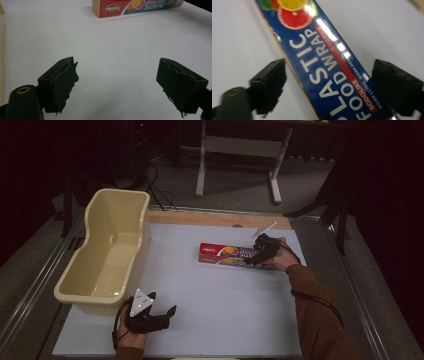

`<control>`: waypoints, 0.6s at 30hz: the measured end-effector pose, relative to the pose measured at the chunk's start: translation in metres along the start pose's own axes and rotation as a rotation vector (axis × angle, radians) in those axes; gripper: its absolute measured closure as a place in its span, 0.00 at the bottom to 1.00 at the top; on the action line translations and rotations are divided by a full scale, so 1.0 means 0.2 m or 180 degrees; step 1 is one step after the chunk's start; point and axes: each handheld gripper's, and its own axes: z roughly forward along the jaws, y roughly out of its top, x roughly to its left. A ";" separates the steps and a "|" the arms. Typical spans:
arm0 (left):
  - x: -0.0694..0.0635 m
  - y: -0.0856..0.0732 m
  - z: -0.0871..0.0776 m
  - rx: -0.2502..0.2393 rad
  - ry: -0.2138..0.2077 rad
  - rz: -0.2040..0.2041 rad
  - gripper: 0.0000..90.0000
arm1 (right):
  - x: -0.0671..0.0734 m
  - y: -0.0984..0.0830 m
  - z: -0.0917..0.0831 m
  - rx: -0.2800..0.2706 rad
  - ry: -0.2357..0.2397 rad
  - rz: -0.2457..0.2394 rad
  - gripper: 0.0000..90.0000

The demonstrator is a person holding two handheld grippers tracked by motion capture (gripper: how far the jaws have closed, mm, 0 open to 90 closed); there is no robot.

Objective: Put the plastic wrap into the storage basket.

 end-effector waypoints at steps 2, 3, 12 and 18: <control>0.00 0.00 0.00 0.0005 -0.0004 0.0001 0.18 | 0.01 0.00 -0.05 -0.0108 0.0141 0.0209 0.41; 0.00 0.00 0.00 0.0005 -0.0004 0.0001 0.18 | 0.01 0.00 -0.05 -0.0108 0.0141 0.0209 0.41; -0.03 0.00 0.02 0.0022 -0.0028 0.0038 0.18 | 0.10 -0.01 -0.08 0.0009 0.0174 -0.0015 0.32; -0.02 0.00 0.02 0.0024 -0.0024 0.0031 0.18 | 0.20 0.01 -0.09 0.0204 0.0278 -0.0422 0.33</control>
